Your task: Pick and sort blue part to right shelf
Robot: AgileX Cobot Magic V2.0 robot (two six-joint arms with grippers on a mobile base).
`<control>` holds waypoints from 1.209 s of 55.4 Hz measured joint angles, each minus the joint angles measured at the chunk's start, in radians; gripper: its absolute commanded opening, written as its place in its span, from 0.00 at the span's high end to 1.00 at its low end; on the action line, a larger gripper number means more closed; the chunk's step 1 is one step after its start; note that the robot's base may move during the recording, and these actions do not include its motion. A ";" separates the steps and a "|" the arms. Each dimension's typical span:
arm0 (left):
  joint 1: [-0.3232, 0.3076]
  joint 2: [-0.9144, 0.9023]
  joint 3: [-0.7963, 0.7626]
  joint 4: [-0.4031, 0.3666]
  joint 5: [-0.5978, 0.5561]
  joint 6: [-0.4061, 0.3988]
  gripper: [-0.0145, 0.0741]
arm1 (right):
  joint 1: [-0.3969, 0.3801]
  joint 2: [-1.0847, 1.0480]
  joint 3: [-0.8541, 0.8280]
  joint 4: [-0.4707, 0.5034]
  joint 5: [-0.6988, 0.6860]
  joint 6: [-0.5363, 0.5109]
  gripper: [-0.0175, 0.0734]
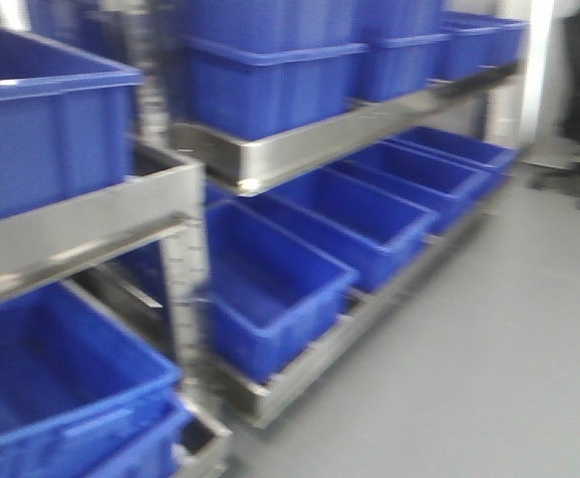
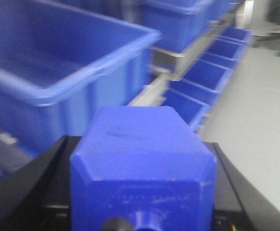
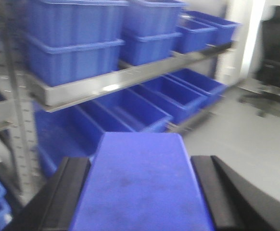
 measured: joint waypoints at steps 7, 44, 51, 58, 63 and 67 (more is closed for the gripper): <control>0.000 0.000 0.000 0.000 0.000 0.000 0.48 | 0.000 0.000 0.000 0.000 0.000 0.000 0.72; 0.000 0.000 0.001 0.000 0.000 0.000 0.48 | 0.000 0.000 0.000 0.000 0.000 0.000 0.72; 0.000 0.000 0.001 0.000 0.000 0.000 0.48 | 0.000 0.000 0.000 0.000 0.000 0.000 0.72; 0.000 0.000 0.001 0.000 0.000 0.000 0.48 | 0.000 0.000 0.000 0.000 0.000 0.000 0.72; 0.000 0.000 0.001 0.000 0.000 0.000 0.48 | 0.000 0.000 0.000 0.000 0.000 0.000 0.72; 0.000 0.000 0.001 0.000 0.000 0.000 0.48 | 0.000 0.000 0.000 0.000 0.000 0.000 0.72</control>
